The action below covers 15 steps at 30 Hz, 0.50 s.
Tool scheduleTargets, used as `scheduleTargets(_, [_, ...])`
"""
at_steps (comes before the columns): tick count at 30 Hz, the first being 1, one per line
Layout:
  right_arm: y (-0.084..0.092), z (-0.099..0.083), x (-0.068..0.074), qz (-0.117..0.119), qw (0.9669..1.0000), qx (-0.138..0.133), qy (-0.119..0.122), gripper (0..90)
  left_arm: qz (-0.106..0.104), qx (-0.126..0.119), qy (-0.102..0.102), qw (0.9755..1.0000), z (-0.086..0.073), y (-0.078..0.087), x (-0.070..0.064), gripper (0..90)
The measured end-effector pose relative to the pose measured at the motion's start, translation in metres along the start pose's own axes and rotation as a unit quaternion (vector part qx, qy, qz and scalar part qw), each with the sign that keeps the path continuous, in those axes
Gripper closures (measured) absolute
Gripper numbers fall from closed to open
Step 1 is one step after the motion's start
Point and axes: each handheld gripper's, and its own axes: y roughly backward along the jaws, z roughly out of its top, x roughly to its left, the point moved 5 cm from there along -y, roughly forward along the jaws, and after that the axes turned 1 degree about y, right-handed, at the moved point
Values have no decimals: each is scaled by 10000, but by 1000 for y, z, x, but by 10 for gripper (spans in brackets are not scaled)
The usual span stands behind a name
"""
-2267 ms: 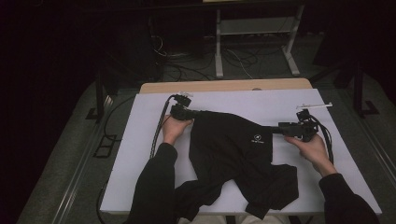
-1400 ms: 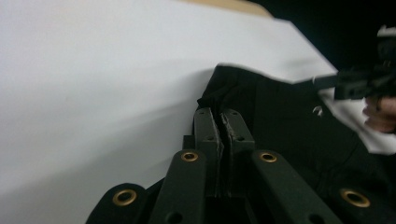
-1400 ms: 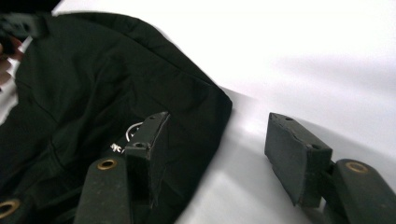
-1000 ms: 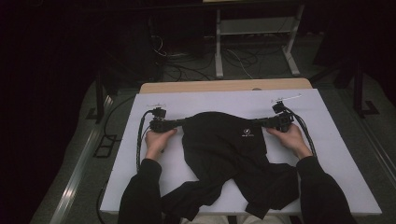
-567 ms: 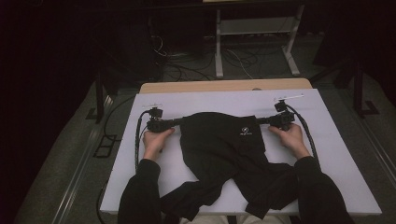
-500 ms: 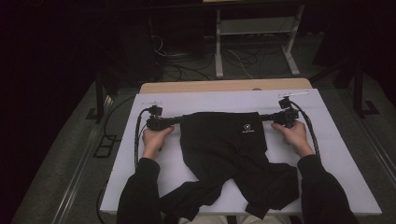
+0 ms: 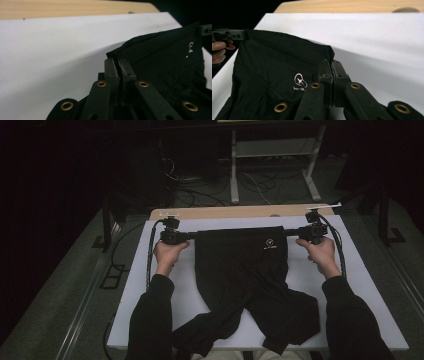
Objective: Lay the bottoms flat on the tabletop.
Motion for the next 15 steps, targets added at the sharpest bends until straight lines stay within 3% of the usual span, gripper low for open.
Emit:
scheduleTargets(5, [-7,3,-8,-121,9999,1,-87,872,76,25,68,9999,2,-8,3,858])
scheduleTargets(15, [-5,42,-10,-326,9993,-178,-3,872,349,-105,-322,9988,44,-6,-5,858])
